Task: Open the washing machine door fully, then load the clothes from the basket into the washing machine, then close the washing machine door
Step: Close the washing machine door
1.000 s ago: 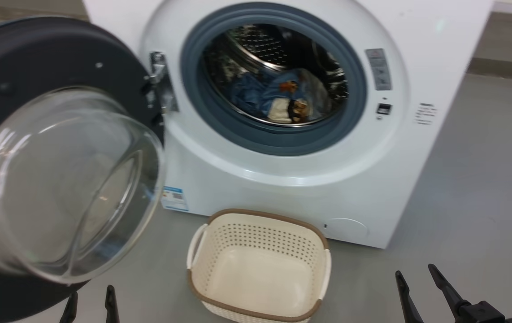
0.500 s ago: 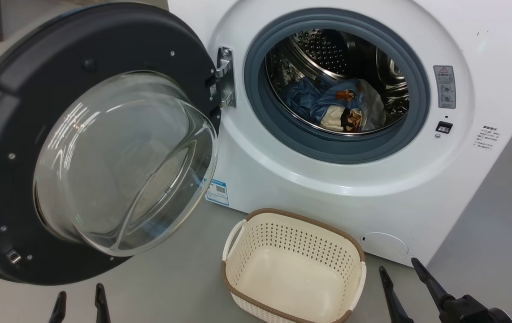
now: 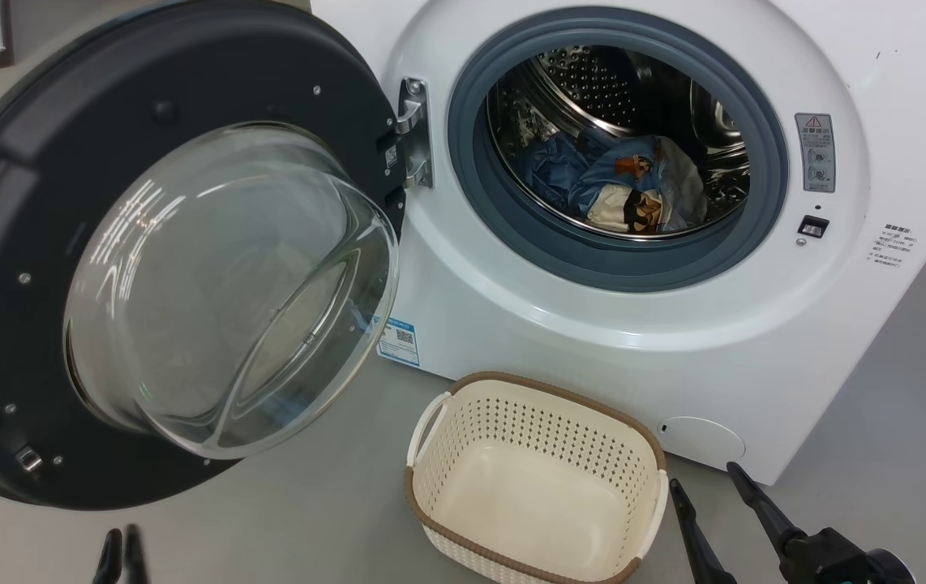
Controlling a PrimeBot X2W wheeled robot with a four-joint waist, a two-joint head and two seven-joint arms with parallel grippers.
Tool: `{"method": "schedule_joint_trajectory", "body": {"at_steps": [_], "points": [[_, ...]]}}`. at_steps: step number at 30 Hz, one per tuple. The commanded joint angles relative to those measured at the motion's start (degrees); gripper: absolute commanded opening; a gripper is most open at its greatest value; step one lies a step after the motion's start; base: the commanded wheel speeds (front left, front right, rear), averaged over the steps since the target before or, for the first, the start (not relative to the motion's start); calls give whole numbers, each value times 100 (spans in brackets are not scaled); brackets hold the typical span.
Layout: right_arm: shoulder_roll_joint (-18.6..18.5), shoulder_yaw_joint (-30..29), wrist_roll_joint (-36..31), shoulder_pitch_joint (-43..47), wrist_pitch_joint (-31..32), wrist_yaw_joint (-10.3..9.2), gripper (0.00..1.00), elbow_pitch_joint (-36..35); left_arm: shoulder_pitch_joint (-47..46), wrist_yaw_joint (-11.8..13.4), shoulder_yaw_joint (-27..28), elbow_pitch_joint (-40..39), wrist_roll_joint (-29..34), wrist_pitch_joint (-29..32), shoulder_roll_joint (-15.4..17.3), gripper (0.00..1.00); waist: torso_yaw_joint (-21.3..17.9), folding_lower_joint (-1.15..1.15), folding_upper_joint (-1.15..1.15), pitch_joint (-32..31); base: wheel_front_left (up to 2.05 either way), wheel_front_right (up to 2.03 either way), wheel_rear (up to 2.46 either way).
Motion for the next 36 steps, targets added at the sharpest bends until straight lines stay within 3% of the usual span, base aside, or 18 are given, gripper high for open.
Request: {"method": "schedule_joint_trajectory", "body": {"at_steps": [1,6,9,16,19,22,29,36], "points": [[-72,139,-16,-285,-28,9,100,-127,-117,28,314,-162,-146,-36,37,0,3,0,0,1,0,0,0],[-72,134,-1,-256,-28,9,100,-149,-183,-2,650,-175,-599,-36,37,0,19,0,0,20,0,0,0],[-72,132,5,-243,-28,9,100,-156,-318,-28,1038,-72,-1463,-36,37,0,40,0,0,46,0,0,0],[-72,160,46,-257,-28,9,100,-162,-938,-447,2143,261,-3027,-36,37,0,39,0,0,52,0,0,0],[-72,163,83,-232,-28,9,100,-166,-1399,-511,2690,518,-3906,100,88,0,44,0,0,59,0,0,0],[-72,169,119,-215,-28,9,100,-167,-1905,-487,3122,828,-4814,603,364,0,40,0,0,56,0,0,0],[-72,152,191,-120,-28,9,100,-199,-3019,-351,3706,1729,-6005,1506,1300,0,12,0,0,33,0,0,0],[-72,178,176,-23,-28,9,100,-195,-4224,-363,3763,2843,-6724,2155,1897,0,-10,0,0,26,0,0,0]]}}
